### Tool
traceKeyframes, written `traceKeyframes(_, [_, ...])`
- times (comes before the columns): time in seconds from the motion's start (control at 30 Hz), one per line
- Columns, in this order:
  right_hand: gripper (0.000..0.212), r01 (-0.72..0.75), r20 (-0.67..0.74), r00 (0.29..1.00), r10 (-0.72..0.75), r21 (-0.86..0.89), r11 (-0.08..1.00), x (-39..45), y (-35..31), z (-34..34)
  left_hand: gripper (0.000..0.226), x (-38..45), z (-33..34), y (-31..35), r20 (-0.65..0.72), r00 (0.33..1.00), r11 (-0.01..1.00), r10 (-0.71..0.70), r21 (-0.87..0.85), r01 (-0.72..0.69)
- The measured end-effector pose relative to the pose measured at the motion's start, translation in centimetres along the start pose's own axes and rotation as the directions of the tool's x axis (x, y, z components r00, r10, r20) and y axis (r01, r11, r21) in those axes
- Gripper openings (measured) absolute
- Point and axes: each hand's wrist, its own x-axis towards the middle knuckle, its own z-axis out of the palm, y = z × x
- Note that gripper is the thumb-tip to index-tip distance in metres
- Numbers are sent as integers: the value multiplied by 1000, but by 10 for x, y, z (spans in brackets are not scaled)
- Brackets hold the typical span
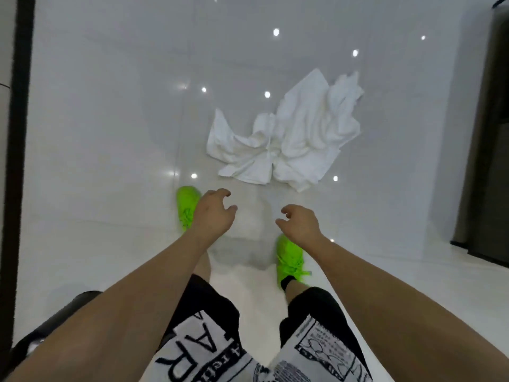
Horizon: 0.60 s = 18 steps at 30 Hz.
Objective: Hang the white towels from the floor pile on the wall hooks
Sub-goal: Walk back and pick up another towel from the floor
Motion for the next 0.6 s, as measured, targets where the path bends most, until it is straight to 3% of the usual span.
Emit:
traceKeyframes(0.23, [36,-181,82,982,171,144,973,153,-23,91,44,154,33,-78,115,993,998,-18,70,10])
traceKeyframes(0.4, [31,-238,59,970,234,393,888,269,-36,159,41,254,65,-138,124,992,995,-32,100,20])
traceKeyframes(0.5, [21,-306,142,951,274,547,779,320,-44,199,40,299,82,-168,134,988,995,-71,75,61])
traceKeyframes(0.6, [10,-439,311,896,316,721,536,358,-56,229,38,332,98,-191,118,980,986,-162,-5,164])
